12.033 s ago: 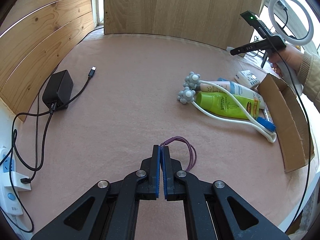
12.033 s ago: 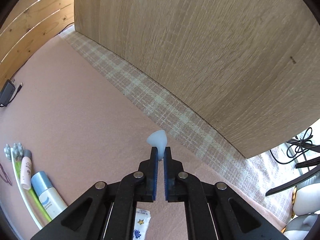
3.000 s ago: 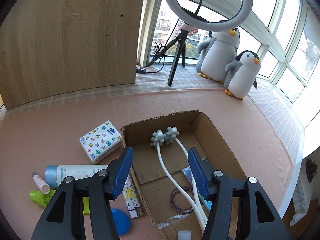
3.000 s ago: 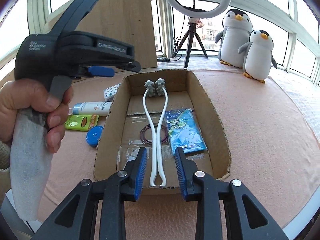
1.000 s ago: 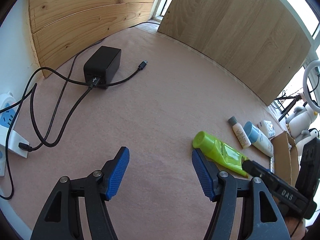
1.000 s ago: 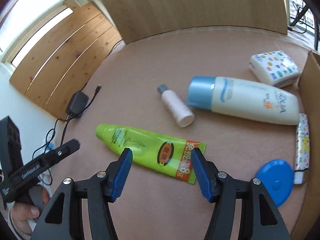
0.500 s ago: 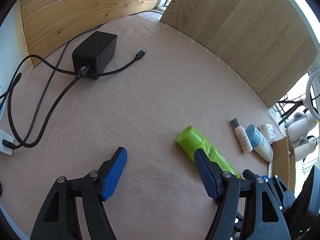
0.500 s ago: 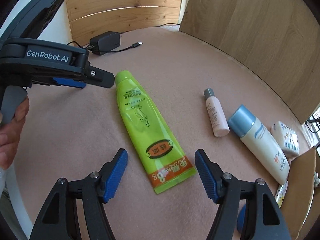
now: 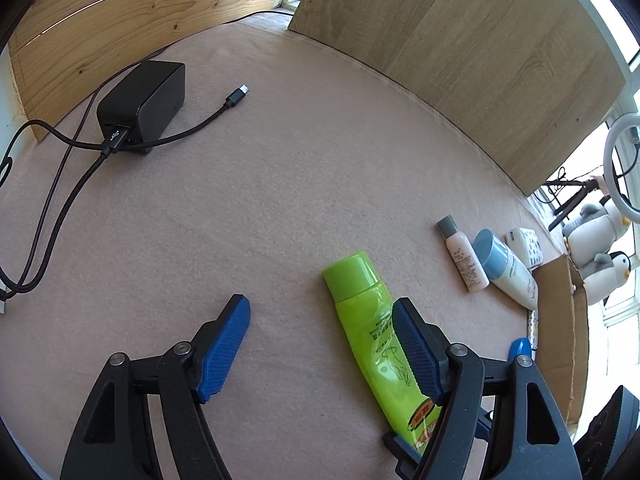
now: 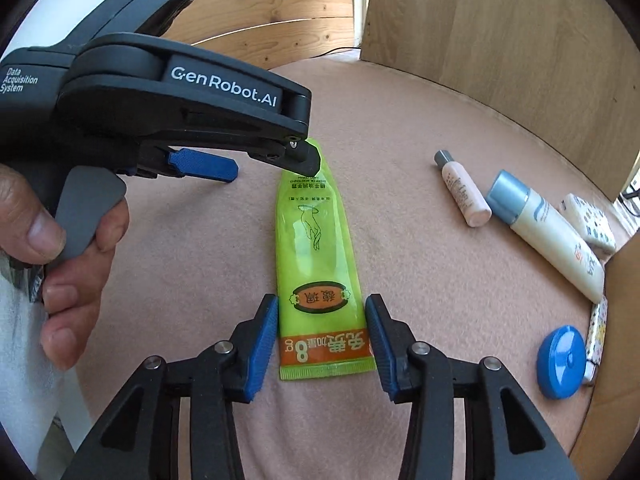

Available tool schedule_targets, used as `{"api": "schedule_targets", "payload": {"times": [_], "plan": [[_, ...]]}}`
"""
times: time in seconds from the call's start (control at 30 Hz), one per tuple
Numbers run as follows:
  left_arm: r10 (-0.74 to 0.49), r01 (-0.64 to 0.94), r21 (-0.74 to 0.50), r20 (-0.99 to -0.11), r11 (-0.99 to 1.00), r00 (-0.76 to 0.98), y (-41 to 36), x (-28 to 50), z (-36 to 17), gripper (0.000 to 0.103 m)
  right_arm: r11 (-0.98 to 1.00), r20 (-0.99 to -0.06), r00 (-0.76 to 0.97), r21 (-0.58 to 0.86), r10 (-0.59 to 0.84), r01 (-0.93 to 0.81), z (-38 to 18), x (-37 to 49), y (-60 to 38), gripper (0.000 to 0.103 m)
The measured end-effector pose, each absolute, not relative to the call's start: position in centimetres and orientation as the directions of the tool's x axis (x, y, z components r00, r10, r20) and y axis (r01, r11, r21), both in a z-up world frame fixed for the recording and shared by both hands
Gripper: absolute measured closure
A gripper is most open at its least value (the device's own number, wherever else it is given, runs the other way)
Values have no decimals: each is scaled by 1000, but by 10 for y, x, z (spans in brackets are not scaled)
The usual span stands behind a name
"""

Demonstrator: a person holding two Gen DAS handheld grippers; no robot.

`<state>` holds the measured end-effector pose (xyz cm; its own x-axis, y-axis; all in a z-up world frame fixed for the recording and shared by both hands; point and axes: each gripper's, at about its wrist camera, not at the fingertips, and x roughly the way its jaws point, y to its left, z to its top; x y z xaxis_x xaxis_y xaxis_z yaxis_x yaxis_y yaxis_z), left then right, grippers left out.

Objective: Organize objects
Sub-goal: 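Grasp the green tube's crimped end with the right tool while the left tool grips its cap end, then carry the green tube into the cardboard box with both tools and release it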

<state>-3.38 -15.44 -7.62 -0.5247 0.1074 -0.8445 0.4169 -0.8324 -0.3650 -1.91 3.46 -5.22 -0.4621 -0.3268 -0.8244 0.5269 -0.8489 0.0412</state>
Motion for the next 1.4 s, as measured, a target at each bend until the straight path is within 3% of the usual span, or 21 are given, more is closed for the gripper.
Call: {"api": "schedule_targets", "payload": {"times": [0.3, 0.37, 0.43, 0.5, 0.93, 1.4], "plan": [[155, 364, -380, -841, -850, -518, -137, -42, -77, 29, -874, -771, -451, 278, -450, 398, -52, -25, 61, 63], [170, 344, -384, -841, -857, -514, -130, -46, -77, 40, -875, -769, -454, 278, -450, 397, -52, -23, 60, 63], [201, 317, -396, -840, -862, -503, -123, -50, -78, 60, -877, -769, -457, 273, -446, 397, -51, -24, 59, 63], [209, 300, -390, -845, -870, -492, -116, -52, -79, 72, -880, -774, -461, 254, -434, 401, -52, -24, 57, 64], [226, 256, -400, -827, -880, -514, -105, -55, -67, 76, -900, -789, -491, 172, -370, 401, -52, -19, 59, 65], [206, 203, -383, -790, -901, -577, -89, -50, -22, 76, -909, -745, -559, 152, -364, 389, -23, -10, 67, 65]]}}
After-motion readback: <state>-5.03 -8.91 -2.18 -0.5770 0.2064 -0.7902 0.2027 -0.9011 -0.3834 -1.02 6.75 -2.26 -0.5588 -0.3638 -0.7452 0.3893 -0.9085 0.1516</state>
